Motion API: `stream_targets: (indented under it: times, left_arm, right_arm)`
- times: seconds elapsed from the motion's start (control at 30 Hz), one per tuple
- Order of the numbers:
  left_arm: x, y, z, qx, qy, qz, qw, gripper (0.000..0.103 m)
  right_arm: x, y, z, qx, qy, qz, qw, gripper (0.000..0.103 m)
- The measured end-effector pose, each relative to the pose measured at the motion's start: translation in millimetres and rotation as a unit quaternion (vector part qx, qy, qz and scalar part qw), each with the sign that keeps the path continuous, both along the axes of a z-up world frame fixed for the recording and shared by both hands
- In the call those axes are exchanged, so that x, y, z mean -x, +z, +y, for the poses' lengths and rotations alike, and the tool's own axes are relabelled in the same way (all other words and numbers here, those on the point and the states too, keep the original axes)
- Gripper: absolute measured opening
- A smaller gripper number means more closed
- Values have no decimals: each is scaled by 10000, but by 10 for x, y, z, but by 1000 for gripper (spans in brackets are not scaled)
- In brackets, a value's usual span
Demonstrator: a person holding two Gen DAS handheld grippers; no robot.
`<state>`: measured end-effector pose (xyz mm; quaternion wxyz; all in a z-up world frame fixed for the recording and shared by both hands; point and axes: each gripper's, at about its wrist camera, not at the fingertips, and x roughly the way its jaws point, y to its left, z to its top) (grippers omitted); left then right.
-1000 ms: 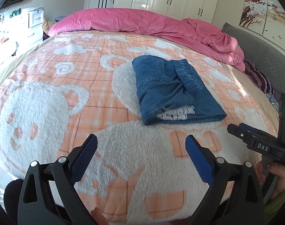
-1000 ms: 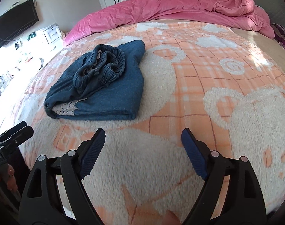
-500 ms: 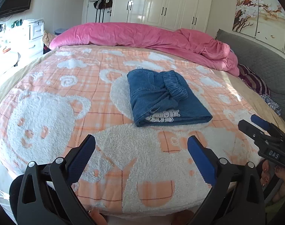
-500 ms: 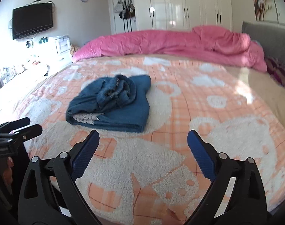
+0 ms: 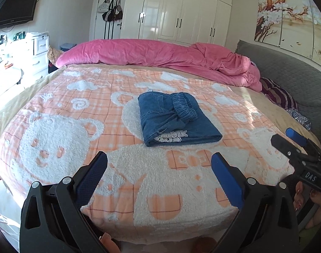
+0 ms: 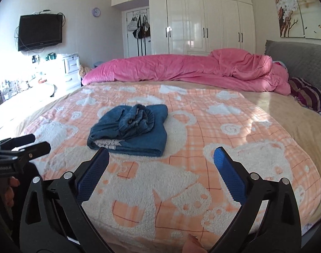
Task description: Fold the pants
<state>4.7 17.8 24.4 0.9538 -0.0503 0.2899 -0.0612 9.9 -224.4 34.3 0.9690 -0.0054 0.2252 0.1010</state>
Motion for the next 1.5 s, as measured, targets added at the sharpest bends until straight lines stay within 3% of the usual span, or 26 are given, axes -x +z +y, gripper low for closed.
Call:
stream_targets:
  times: [0.27, 1.0, 1.5]
  left_arm:
    - [178, 28, -2, -11, 39, -92, 9999, 98]
    - [-41, -445, -47, 34, 158, 571, 9982, 98]
    - [-190, -706, -88, -19, 144, 772, 9969, 98]
  right_arm:
    - [111, 102, 55, -23, 6, -69, 10000, 94]
    - [-25, -358, 90, 115, -189, 413, 9989, 94]
    - [-165, -606, 132, 206, -85, 636, 9977, 94]
